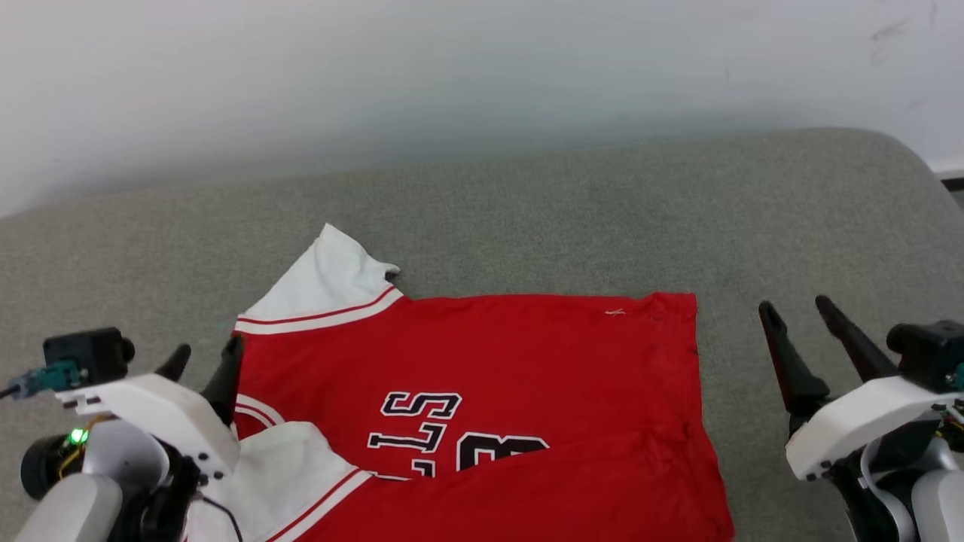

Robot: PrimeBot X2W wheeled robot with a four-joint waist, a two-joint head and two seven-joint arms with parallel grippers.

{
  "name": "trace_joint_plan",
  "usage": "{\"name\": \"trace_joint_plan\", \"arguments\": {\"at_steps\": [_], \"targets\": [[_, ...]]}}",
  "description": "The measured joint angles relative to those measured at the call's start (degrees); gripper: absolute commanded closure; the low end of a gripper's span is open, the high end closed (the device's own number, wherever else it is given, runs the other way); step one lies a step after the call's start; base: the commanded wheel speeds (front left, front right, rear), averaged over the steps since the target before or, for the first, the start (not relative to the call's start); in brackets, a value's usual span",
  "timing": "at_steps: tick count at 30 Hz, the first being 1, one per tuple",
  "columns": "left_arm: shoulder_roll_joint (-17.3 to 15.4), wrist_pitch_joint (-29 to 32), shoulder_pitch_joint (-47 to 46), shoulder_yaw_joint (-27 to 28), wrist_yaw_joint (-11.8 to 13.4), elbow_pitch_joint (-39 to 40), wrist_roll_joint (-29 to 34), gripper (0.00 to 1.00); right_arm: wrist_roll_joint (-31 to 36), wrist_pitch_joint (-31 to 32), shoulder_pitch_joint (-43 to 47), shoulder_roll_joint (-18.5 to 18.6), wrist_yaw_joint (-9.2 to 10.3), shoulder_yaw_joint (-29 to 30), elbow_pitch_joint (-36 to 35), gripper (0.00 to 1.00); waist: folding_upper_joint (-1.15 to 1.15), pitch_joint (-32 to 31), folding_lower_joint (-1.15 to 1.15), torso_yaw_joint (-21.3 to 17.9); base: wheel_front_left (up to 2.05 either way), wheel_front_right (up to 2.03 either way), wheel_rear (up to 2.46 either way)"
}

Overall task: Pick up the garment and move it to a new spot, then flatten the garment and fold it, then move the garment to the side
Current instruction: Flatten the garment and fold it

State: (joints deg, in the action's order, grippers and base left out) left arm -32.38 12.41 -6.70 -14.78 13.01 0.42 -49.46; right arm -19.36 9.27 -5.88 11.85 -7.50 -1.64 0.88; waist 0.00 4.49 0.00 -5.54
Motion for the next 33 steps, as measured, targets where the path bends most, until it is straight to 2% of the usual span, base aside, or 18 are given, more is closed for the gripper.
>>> {"name": "trace_joint_plan", "arguments": {"at_steps": [4, 7, 11, 17, 22, 27, 28, 29, 30, 31, 33], "targets": [[0.1, -0.21, -6.54, -0.19, -0.93, -1.56, 1.23, 0.0, 1.89, -2.45, -2.29, -2.67, 0.0, 0.69, -2.33, 0.0, 0.0, 3.57, -0.01, -1.09, 0.0, 0.0, 0.0], [-0.2, 1.94, -12.64, -0.9, -2.8, -3.71, 1.2, 0.0, 2.41, -3.19, -4.02, -3.91, 0.0, 0.54, -3.69, 0.0, 0.0, 6.58, -0.01, -1.97, 0.0, 0.0, 0.0], [-2.03, 8.54, -21.54, -2.29, -6.22, -7.33, -0.16, 0.0, 2.91, -3.46, -5.99, -4.8, 0.0, 0.56, -5.11, 0.0, 0.0, 10.84, -0.01, -3.23, 0.0, 0.0, 0.0], [-5.33, 19.96, -32.54, -3.72, -9.32, -14.29, -2.42, 0.0, 3.16, -4.22, -8.27, -5.86, 0.0, 0.21, -5.25, 0.0, 0.0, 16.21, -0.02, -5.72, 0.0, 0.0, 0.0], [-7.4, 29.51, -37.63, -5.69, -10.69, -20.11, -3.85, 0.0, 2.64, -4.87, -9.19, -6.68, 0.0, -0.73, -4.13, 0.0, 0.0, 19.05, -0.02, -8.52, 0.0, 0.0, 0.0], [-8.14, 34.92, -39.43, -7.36, -10.72, -24.68, -4.25, 0.0, 1.83, -5.16, -9.3, -7.17, 0.0, -1.13, -2.69, 0.0, 0.0, 20.85, -0.02, -10.8, 0.0, 0.0, 0.0], [-8.26, 35.51, -39.82, -7.57, -10.47, -25.39, -4.23, 0.18, 1.62, -5.15, -9.29, -7.26, 0.0, -1.21, -2.53, 0.0, 0.0, 21.08, -0.01, -11.09, 0.0, 0.0, 0.0], [-8.35, 36.21, -40.23, -7.8, -10.43, -26.14, -4.22, 0.57, 1.48, -5.14, -9.29, -7.33, 0.0, -1.27, -2.42, 0.0, 0.0, 21.25, -0.01, -11.33, 0.0, 0.0, 0.0], [-8.29, 36.79, -40.44, -8.01, -10.37, -26.71, -4.26, 0.92, 1.16, -4.83, -9.3, -7.34, 0.0, -1.36, -2.2, 0.0, 0.0, 21.36, -0.01, -11.53, 0.0, 0.0, 0.0], [-8.06, 37.13, -40.58, -8.13, -10.25, -27.28, -4.33, 1.0, 0.85, -4.7, -9.3, -7.37, 0.0, -1.42, -1.98, 0.0, 0.0, 21.39, -0.01, -11.68, 0.0, 0.0, 0.0], [-7.69, 37.43, -40.62, -8.02, -9.64, -28.49, -4.97, 1.0, -0.03, -4.15, -9.33, -7.32, 0.0, -1.45, -1.76, 0.0, 0.0, 21.31, -0.01, -11.77, 0.0, 0.0, 0.0]]}}
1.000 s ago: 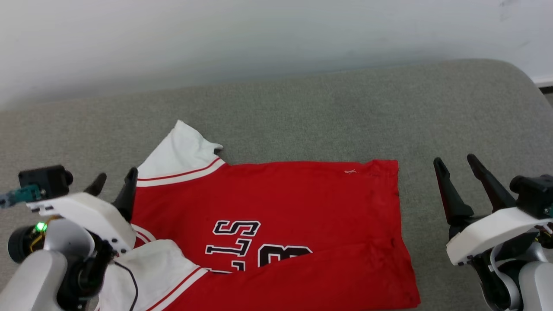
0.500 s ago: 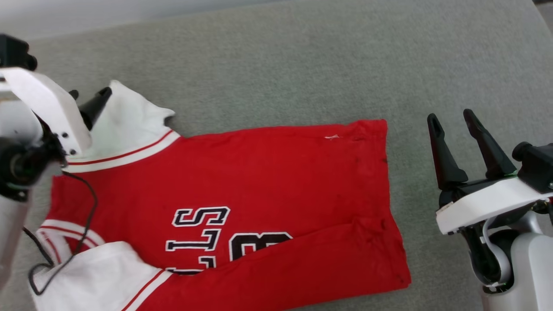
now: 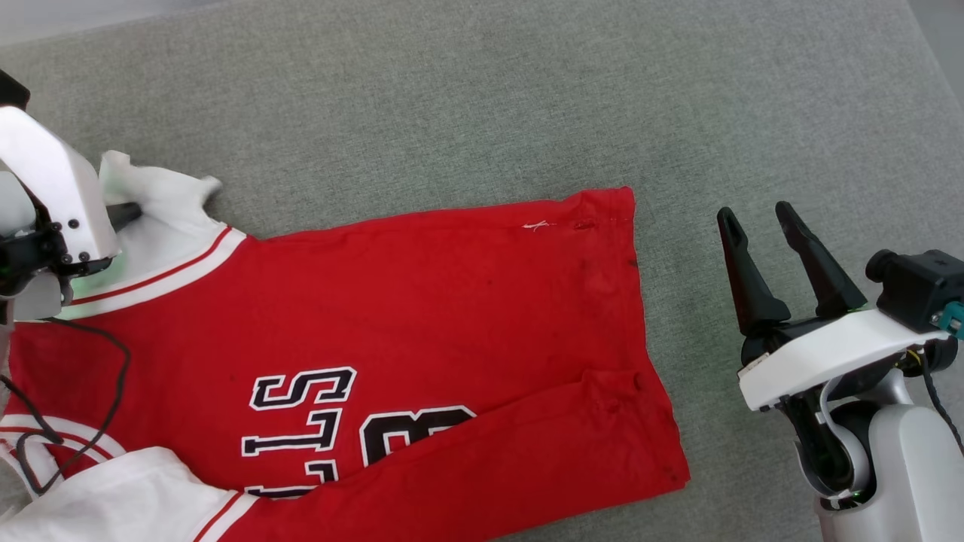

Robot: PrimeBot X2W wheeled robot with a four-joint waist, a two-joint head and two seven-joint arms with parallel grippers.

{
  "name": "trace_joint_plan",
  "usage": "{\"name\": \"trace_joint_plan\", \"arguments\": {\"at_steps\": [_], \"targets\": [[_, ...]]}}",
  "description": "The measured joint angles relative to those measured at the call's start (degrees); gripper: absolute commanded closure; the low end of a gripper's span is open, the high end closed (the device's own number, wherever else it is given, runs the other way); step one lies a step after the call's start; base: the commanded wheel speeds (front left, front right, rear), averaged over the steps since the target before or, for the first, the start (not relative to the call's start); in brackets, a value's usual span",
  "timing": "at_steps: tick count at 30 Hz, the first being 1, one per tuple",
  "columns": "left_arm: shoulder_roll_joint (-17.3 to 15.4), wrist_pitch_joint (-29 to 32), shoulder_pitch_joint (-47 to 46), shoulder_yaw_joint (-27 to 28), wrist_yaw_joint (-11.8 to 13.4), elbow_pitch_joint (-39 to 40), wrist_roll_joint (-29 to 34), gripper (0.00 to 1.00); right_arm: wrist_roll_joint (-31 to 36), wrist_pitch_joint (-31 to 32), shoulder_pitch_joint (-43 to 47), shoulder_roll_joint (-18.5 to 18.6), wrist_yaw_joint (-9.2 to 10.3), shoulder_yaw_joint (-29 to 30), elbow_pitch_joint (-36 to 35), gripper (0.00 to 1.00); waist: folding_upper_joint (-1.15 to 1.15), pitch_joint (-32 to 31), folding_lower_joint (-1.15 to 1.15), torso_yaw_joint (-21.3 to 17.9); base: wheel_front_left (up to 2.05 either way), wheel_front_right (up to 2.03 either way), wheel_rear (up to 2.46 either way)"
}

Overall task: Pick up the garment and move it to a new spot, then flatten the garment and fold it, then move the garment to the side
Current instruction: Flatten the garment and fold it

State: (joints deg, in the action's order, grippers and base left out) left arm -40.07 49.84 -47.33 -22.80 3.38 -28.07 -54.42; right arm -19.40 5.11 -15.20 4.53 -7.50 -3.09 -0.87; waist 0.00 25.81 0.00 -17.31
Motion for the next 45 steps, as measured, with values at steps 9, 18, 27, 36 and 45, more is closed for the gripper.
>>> {"name": "trace_joint_plan", "arguments": {"at_steps": [9, 18, 27, 36, 45], "targets": [[3.25, -3.96, 0.36, -0.32, -0.88, -4.22, -0.27, 1.0, -8.16, 12.69, -3.24, 3.35, 0.01, -1.72, 4.57, 0.0, 0.0, -2.35, 0.0, 1.36, 0.0, 0.0, 0.0], [8.55, -9.88, 0.07, -2.75, -3.54, -4.49, 1.55, 1.0, -14.85, 32.49, -10.6, 7.88, 0.0, -2.2, 14.74, 0.0, 0.0, -6.57, 0.0, 6.76, 0.0, 0.0, 0.0], [12.02, -13.77, -1.91, -4.78, -5.09, -2.11, 3.56, 1.0, -14.32, 36.53, -19.03, 9.2, 0.0, -2.72, 24.7, 0.0, 0.0, -6.46, 0.0, 13.27, 0.0, 0.0, 0.0], [12.98, -15.59, -2.49, -5.66, -6.27, -1.33, 4.2, 1.0, -13.37, 40.33, -22.84, 9.59, 0.01, -4.34, 32.61, 1.0, 0.0, -4.6, 0.01, 15.62, 0.0, 0.0, 0.0], [11.84, -18.97, 1.37, -4.25, -6.27, -0.92, 3.1, 1.0, -13.84, 36.06, -23.13, 11.14, 0.0, -6.98, 30.33, 1.0, 0.0, -7.4, 0.0, 15.55, 0.0, 0.0, 0.0]]}}
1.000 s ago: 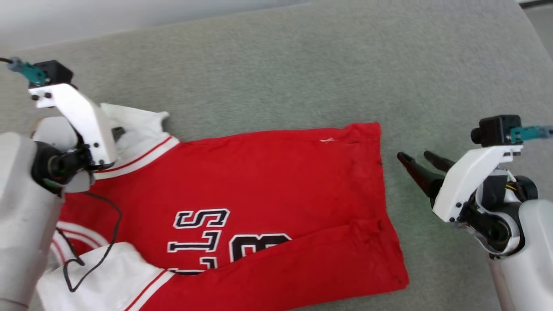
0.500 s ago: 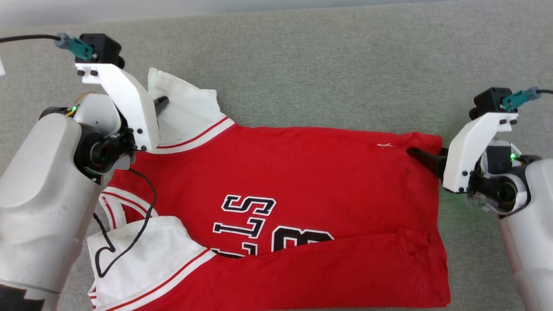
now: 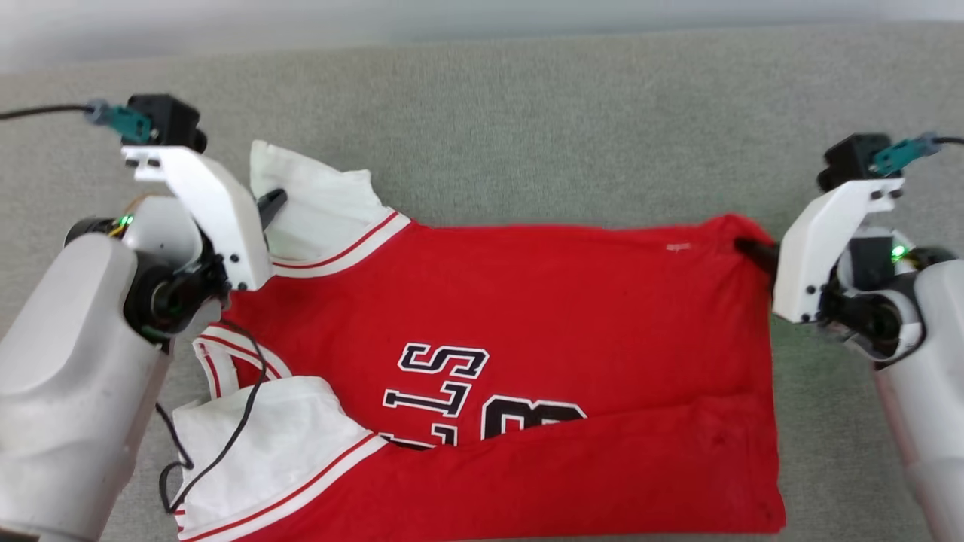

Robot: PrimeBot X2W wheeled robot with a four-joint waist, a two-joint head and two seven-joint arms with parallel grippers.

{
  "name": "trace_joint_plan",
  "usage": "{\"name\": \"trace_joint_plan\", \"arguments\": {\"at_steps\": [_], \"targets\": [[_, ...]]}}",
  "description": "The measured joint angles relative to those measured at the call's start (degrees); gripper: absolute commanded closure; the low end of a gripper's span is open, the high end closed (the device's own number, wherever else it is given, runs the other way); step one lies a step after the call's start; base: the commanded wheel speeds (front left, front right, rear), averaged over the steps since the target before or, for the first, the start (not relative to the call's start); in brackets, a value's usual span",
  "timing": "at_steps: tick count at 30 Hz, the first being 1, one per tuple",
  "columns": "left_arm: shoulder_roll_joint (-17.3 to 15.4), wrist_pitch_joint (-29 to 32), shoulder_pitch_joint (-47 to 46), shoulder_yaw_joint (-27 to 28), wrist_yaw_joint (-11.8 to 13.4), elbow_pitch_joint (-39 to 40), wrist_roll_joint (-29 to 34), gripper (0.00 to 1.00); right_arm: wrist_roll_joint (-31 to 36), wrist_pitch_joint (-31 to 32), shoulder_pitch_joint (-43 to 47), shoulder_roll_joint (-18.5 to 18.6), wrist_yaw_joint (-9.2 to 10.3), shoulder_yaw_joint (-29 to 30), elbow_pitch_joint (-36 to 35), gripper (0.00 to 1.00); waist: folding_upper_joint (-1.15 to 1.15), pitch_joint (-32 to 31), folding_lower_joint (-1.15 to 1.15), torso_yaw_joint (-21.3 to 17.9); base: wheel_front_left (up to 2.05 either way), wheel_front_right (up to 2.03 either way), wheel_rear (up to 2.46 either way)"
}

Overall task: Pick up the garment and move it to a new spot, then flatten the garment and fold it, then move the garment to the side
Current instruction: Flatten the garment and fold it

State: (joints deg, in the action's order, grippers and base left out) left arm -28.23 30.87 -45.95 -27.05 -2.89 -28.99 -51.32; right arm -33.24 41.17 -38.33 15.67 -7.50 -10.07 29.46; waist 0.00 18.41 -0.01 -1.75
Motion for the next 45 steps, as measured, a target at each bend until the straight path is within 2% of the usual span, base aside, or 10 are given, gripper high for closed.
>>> {"name": "trace_joint_plan", "arguments": {"at_steps": [10, 16, 21, 22, 23, 24, 25, 31, 36, 45], "targets": [[-3.33, -7.43, 14.93, 4.49, 2.45, 7.79, -3.16, 1.0, 0.86, -3.38, 10.59, 3.11, -0.02, 0.97, -10.63, 1.0, 0.0, -7.05, 0.01, 0.18, 0.0, 0.0, 0.0], [-4.16, -10.49, 27.91, 6.62, 6.49, 14.75, -5.33, 1.0, 1.33, -4.95, 20.78, 1.12, -0.02, 2.87, -14.74, 1.0, 0.0, -10.31, 0.01, 0.51, 0.0, 0.0, 0.0], [-2.25, -11.4, 37.93, 6.59, 9.0, 17.81, -8.08, 1.0, 2.22, -7.93, 27.79, -0.89, -0.01, 4.56, -14.36, 1.0, 0.0, -11.55, 0.01, 0.81, 0.0, 0.0, 0.0], [-1.89, -11.65, 39.28, 6.59, 9.49, 17.96, -8.27, 0.98, 2.32, -8.5, 28.85, -1.3, -0.01, 4.74, -14.14, 0.91, 0.0, -11.67, 0.01, 0.83, 0.0, 0.0, 0.0], [-1.65, -11.78, 40.56, 6.6, 9.85, 17.96, -8.62, 0.71, 2.68, -8.81, 29.84, -1.51, -0.02, 4.76, -13.77, 0.67, 0.0, -11.83, 0.01, 0.81, 0.0, 0.0, 0.0], [-1.35, -11.92, 41.89, 6.53, 10.01, 17.91, -9.1, 0.25, 2.7, -9.21, 30.94, -1.8, -0.02, 4.93, -13.41, 0.09, 0.0, -12.03, 0.01, 0.75, 0.0, 0.0, 0.0], [-0.88, -12.16, 43.05, 6.37, 10.03, 17.84, -9.39, 0.0, 2.63, -9.85, 32.01, -2.2, -0.02, 5.23, -13.12, 0.0, 0.0, -12.24, 0.02, 0.71, 0.0, 0.0, 0.0], [1.27, -17.72, 46.23, 6.38, 10.51, 18.5, -8.1, 0.0, 1.97, -12.99, 36.42, -3.09, -0.02, 6.2, -13.79, 0.0, 0.0, -13.54, 0.02, 0.39, 0.0, 0.0, 0.0], [1.31, -23.24, 46.76, 6.54, 11.21, 20.83, -4.27, 0.0, 1.96, -13.28, 37.49, -2.01, 0.0, 8.0, -19.18, 0.0, 0.0, -14.47, 0.02, 0.07, 0.0, 0.0, 0.0], [1.54, -33.26, 43.68, 6.55, 13.02, 28.78, 4.05, 0.0, 4.11, -2.12, 37.44, -1.38, 0.0, 14.75, -29.33, 0.0, 0.0, -15.58, 0.02, 0.75, 0.0, 0.0, 0.0]]}}
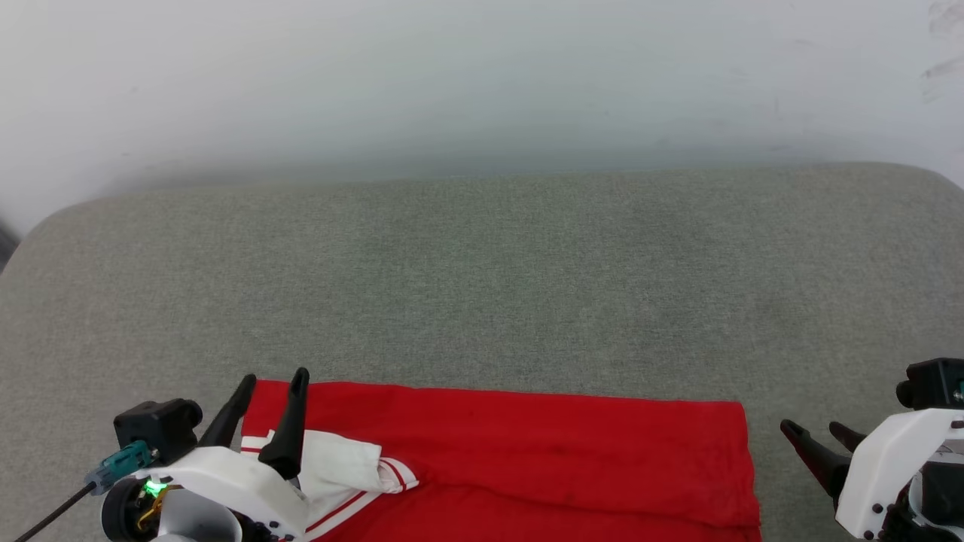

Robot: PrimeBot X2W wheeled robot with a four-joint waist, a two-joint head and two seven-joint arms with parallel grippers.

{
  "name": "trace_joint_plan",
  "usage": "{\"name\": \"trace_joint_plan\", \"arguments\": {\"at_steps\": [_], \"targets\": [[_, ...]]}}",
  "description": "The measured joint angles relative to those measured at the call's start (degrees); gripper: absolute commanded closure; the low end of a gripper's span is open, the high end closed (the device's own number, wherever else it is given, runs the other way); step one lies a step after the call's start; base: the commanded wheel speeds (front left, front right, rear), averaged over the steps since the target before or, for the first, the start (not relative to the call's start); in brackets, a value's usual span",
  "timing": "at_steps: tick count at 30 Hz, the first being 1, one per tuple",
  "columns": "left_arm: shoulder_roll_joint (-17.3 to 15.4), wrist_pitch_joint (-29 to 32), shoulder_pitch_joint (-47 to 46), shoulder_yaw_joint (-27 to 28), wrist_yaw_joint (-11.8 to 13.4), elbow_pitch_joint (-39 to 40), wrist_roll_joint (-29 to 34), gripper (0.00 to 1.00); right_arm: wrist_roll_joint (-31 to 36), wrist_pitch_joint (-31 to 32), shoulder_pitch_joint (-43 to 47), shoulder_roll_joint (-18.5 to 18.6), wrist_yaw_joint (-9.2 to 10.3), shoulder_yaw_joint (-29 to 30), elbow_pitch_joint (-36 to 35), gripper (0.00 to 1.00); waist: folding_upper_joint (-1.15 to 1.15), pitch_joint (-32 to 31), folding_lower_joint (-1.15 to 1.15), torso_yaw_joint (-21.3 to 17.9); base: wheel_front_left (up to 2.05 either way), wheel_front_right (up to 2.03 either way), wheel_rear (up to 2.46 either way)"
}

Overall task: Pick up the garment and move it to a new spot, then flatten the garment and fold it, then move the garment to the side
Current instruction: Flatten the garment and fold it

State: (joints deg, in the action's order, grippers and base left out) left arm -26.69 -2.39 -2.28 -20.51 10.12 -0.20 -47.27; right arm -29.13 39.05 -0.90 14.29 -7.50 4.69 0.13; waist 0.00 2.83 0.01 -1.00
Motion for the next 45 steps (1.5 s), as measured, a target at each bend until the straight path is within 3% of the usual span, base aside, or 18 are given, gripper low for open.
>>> {"name": "trace_joint_plan", "arguments": {"at_steps": [3, 6, 17, 18, 20, 29, 32, 41, 45], "targets": [[0.31, -6.16, -1.11, -0.74, 1.52, 1.82, 5.8, 0.0, 1.24, 8.2, -0.21, -1.15, 0.01, 1.81, -1.2, 0.0, 0.0, -0.47, 0.0, 1.59, 0.0, 0.0, 0.0], [0.62, -8.35, -2.37, -1.58, 2.04, 2.32, 8.67, 0.0, 1.63, 10.51, -0.22, -1.96, 0.01, 2.37, 0.0, 0.0, 0.0, -0.13, -0.01, 3.06, 0.0, 0.0, 0.0], [2.13, -11.0, -6.13, -2.54, 2.48, 3.46, 12.54, 0.0, -1.08, 9.55, -3.83, -2.72, 0.01, 0.15, 12.89, 0.0, 0.0, 4.32, -0.01, 7.4, 0.0, 0.0, 0.0], [2.24, -11.02, -6.14, -2.53, 2.49, 3.42, 12.6, 0.0, -1.16, 9.54, -3.98, -2.61, 0.01, -0.27, 13.44, 0.51, 0.0, 4.57, -0.01, 7.65, 0.0, 0.0, 0.0], [2.3, -11.37, -6.14, -2.33, 2.52, 3.33, 12.7, 0.0, -1.86, 9.51, -4.43, -2.4, 0.05, -0.7, 14.22, 1.0, 0.0, 4.83, -0.01, 7.94, 0.0, 0.0, 0.0], [1.34, -11.06, -5.61, -1.75, 3.09, 2.53, 12.76, 0.0, -2.71, 7.23, -5.28, -1.4, 0.09, -4.76, 14.28, 1.0, 0.0, 3.08, -0.02, 6.96, 0.0, 0.0, 0.0], [0.81, -10.8, -4.23, -1.4, 4.5, 3.21, 12.8, 0.0, -2.77, 6.53, -6.54, 0.81, -0.02, -4.92, 12.7, 1.0, 0.0, 1.93, -0.02, 5.19, 0.0, 0.0, 0.0], [0.54, -9.9, -2.88, -1.57, 6.08, 4.9, 13.23, 0.0, -1.94, 6.01, -6.31, 3.91, -0.01, 6.97, 14.27, 1.0, 0.0, 1.04, -0.02, 1.86, 0.0, 0.0, 0.0], [0.35, -9.8, -2.74, -1.59, 6.34, 5.55, 13.24, 0.0, -3.9, 6.98, -6.06, 2.16, 0.0, 12.71, 14.21, 1.0, 0.0, 1.14, -0.02, 1.11, 0.0, 0.0, 0.0]]}}
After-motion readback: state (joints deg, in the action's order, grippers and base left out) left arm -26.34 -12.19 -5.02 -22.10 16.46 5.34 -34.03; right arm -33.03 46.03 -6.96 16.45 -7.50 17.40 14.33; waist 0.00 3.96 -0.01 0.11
